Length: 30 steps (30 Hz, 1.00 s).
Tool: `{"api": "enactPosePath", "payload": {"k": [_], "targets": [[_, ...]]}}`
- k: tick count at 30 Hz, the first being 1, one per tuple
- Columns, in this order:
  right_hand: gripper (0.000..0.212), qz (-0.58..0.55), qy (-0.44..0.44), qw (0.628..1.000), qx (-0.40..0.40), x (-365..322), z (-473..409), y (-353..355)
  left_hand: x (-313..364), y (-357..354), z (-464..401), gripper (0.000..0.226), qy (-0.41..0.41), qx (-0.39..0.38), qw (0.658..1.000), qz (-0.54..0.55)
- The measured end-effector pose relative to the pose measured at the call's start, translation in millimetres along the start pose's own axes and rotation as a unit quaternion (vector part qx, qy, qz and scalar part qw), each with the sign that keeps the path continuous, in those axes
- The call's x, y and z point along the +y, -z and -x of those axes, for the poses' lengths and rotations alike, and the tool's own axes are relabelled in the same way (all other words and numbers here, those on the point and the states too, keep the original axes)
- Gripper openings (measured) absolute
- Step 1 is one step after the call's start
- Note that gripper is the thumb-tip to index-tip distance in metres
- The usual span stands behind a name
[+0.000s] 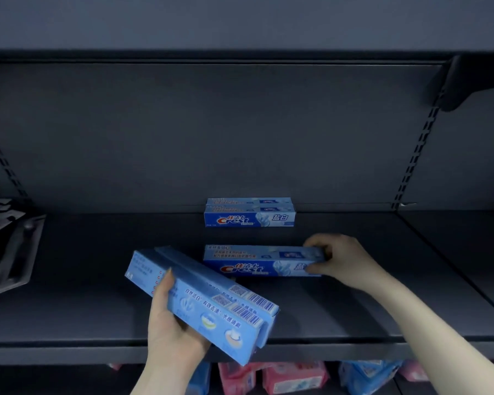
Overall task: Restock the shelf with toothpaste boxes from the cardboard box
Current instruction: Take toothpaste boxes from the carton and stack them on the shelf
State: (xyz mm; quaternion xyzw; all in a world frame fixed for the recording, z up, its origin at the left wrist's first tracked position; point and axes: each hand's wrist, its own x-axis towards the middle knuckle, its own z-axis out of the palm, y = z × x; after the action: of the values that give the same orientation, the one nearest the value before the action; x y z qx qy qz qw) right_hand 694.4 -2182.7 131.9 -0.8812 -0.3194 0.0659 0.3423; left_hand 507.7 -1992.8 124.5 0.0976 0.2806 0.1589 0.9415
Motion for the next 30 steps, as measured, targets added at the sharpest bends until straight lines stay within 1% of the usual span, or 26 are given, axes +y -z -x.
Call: {"api": "enactPosePath", "payload": {"k": [5,8,11,15,21,30], "targets": [[0.03,-0.026,0.001,1.0,-0.002,4,-28,-5,9,-1,-2,0.061,-0.041,0.007,0.999,-0.01],[0.028,-0.012,0.001,1.0,0.011,7,-43,-8,13,-2,-2,0.061,-0.009,0.0,1.0,-0.003],[0.037,0.006,-0.007,0.999,0.038,10,-58,-13,12,0,-5,0.057,0.02,0.013,1.0,0.006],[0.047,0.009,-0.031,0.997,0.077,13,-72,-24,8,-5,-9,0.058,0.048,-0.009,0.998,0.037],[0.044,0.012,-0.064,0.989,0.135,13,-84,-32,-4,-18,-22,0.047,0.046,-0.024,0.998,0.044],[0.047,-0.018,-0.075,0.985,0.156,7,-85,-36,-13,-29,-30,0.043,0.059,-0.041,0.997,0.04]]}}
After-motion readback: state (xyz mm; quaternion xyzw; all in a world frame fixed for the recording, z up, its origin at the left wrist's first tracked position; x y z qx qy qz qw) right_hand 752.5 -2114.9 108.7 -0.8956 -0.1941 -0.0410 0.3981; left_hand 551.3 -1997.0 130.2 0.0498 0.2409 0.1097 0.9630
